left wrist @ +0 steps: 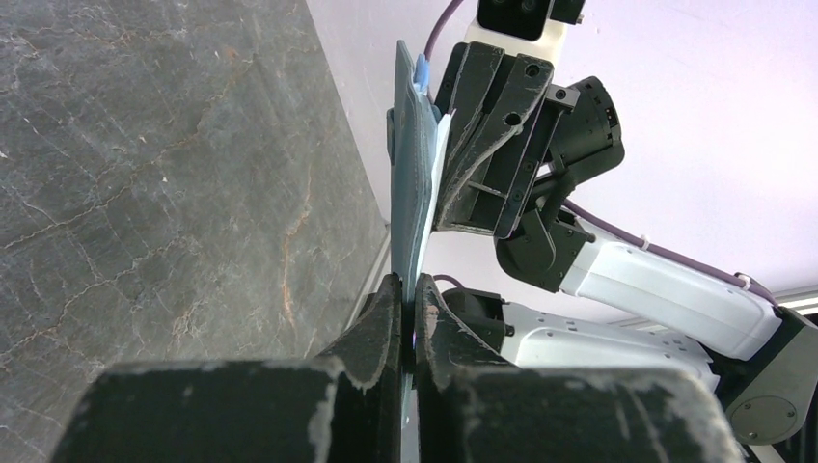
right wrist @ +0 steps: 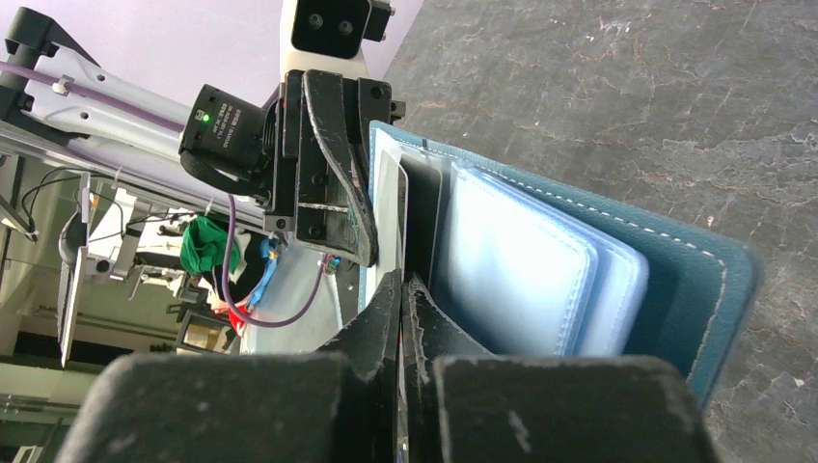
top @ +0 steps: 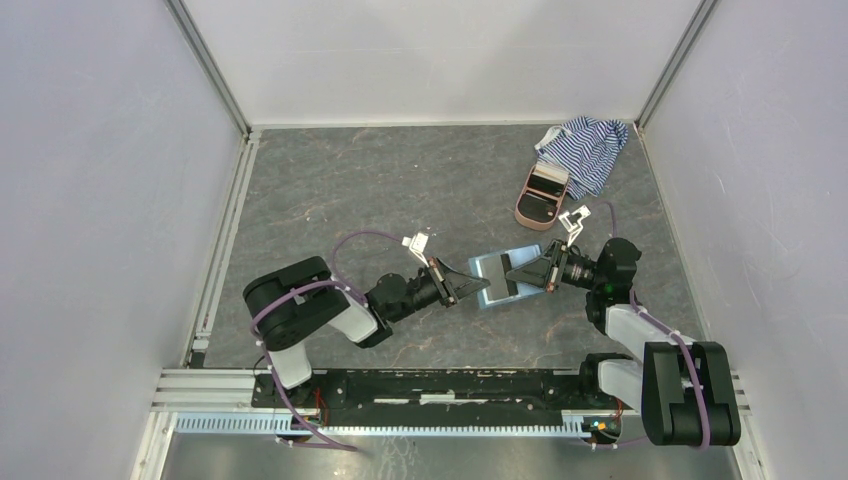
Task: Put the credit cards into the card holder
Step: Insert the credit card into the card holder.
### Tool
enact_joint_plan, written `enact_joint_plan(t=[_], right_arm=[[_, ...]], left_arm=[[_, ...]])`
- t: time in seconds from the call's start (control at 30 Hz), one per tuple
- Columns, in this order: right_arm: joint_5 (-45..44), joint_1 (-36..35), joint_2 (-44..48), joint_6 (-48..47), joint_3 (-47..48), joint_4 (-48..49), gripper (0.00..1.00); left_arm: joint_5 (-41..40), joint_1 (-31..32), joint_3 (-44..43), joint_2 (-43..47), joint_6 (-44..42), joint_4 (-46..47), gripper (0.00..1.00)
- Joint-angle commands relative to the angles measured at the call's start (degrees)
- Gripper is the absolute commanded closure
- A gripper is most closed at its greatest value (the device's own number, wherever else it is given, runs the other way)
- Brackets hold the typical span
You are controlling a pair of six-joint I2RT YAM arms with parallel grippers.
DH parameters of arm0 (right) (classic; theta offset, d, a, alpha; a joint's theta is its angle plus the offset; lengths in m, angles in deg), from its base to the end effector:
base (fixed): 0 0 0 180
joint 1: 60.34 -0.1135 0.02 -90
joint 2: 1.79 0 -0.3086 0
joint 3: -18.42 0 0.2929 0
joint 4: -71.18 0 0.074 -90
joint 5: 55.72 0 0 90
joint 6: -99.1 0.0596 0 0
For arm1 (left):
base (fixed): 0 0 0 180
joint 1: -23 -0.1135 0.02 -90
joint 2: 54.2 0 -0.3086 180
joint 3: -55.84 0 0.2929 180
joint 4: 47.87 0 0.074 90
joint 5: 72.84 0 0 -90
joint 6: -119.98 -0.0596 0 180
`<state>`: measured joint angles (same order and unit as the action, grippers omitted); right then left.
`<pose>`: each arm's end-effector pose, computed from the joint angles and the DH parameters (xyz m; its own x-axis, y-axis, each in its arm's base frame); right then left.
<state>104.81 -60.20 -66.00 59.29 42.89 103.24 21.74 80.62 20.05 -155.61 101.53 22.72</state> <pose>0.2041 0.0557 0.1916 -0.8027 0.2580 -0.5377 -0.4950 0.2146 0.8420 0.1753 -0.2853 0.1608 -0.8243 -0.4658 -0.3218 0.3239 0.0783 -0.9428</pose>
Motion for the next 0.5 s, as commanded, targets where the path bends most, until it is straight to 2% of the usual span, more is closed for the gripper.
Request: enact_joint_plan(t=[0.0, 0.23, 0.47], right_arm=[[0.0, -0.6, 0.3, -2.7, 0.9, -1.6, 0.98], [-0.6, -0.6, -0.2, -4.4, 1.2, -3.9, 0.98], [-0.7, -0.6, -0.7, -4.7, 1.4, -4.2, 0.99]], left_arm=[[0.9, 0.8, -4.2, 0.1, 0.5, 17.1, 0.91], [1.0, 0.8, -4.1, 0.2, 0.6, 17.0, 0.83], [1.7, 0.8, -4.5, -0.1, 0.9, 17.0, 0.82]])
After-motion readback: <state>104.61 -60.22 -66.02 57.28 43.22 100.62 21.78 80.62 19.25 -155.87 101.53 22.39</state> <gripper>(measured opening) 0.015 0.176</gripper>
